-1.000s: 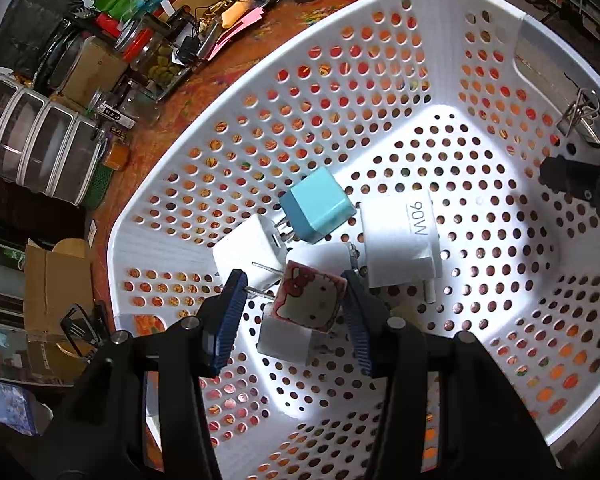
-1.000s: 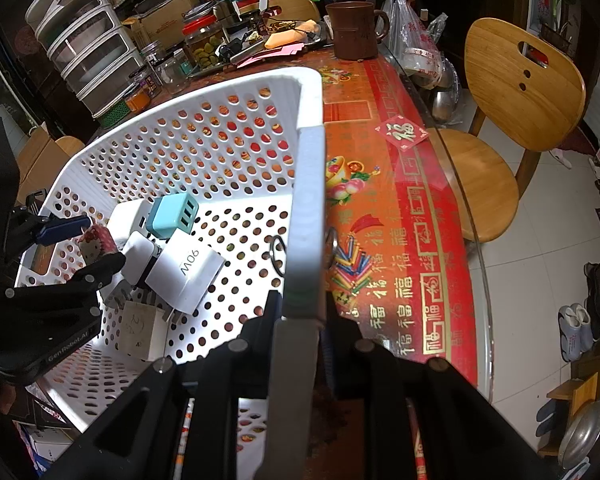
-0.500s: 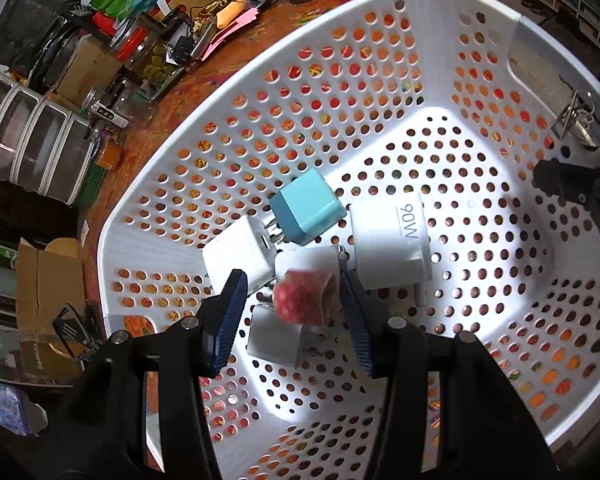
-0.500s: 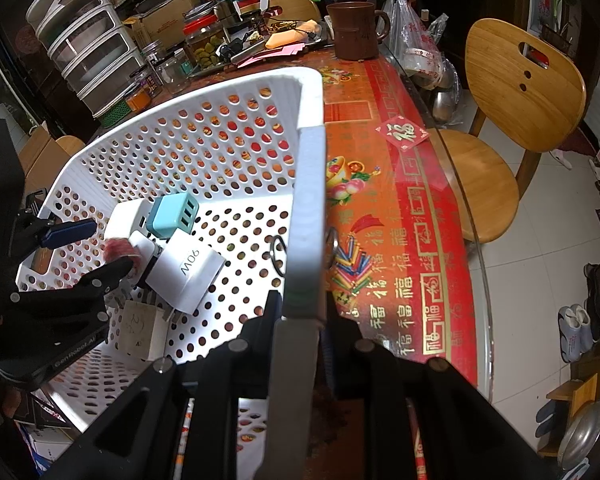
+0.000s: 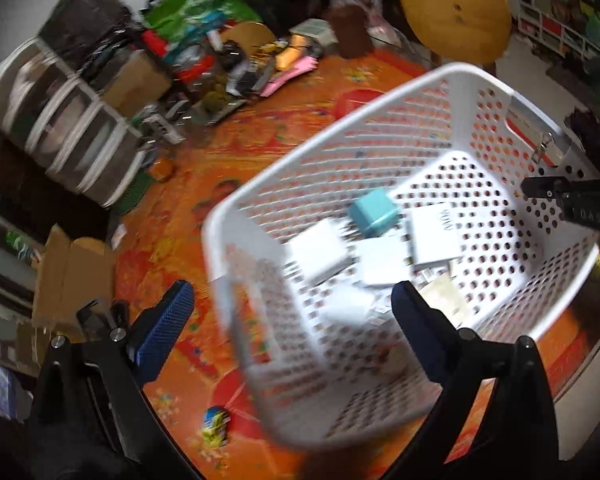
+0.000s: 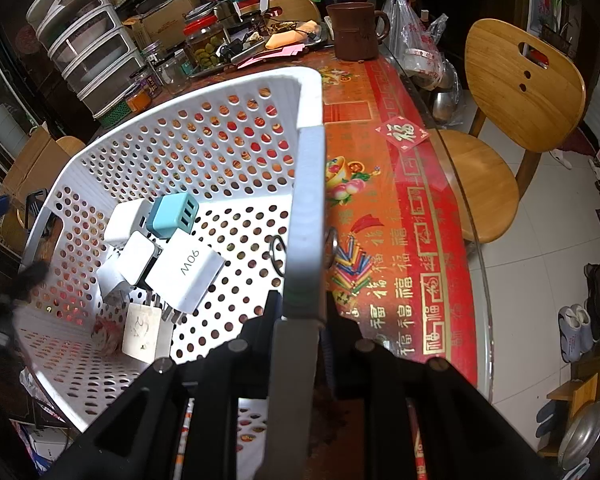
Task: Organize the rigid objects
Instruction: 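Lower the Hello Kitty charger into the basket and open the left tool, then grasp the yellow toy car with the left tool and lift it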
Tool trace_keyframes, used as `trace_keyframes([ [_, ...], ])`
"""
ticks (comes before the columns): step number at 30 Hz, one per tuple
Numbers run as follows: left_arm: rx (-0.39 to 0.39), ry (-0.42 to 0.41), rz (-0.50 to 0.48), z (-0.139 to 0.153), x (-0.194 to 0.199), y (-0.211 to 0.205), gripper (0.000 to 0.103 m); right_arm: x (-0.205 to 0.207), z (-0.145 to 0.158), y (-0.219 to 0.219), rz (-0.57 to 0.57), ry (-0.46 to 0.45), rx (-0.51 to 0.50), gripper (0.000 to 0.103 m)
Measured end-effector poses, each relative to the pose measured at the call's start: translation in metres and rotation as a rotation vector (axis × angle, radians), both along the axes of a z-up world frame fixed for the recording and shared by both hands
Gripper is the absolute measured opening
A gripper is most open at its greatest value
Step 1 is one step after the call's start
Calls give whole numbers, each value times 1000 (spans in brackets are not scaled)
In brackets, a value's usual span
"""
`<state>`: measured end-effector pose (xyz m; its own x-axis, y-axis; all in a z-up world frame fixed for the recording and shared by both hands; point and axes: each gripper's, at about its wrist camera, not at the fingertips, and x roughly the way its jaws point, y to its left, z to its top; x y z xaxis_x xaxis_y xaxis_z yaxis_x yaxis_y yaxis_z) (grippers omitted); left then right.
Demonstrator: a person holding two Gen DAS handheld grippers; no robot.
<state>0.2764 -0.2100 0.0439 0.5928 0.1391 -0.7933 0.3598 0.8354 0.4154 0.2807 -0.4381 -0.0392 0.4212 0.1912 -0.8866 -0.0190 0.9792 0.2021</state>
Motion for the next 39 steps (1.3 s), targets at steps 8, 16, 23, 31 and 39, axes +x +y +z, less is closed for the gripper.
trace_keyframes([
  [8, -80, -96, 209, 52, -32, 144, 102, 0, 0, -1, 2, -2, -1, 19],
  [16, -99, 55, 335, -27, -58, 235, 102, 0, 0, -3, 3, -6, 6, 19],
  [23, -139, 232, 333, -119, -50, 239, 94, -1, -1, -5, 7, -8, 12, 20],
  [31, -257, 291, 353, -143, -40, 256, 80, -1, -1, -5, 9, -5, 9, 20],
  [39, -318, 300, 371, -136, -35, 268, 31, -1, -1, -5, 10, -6, 8, 20],
])
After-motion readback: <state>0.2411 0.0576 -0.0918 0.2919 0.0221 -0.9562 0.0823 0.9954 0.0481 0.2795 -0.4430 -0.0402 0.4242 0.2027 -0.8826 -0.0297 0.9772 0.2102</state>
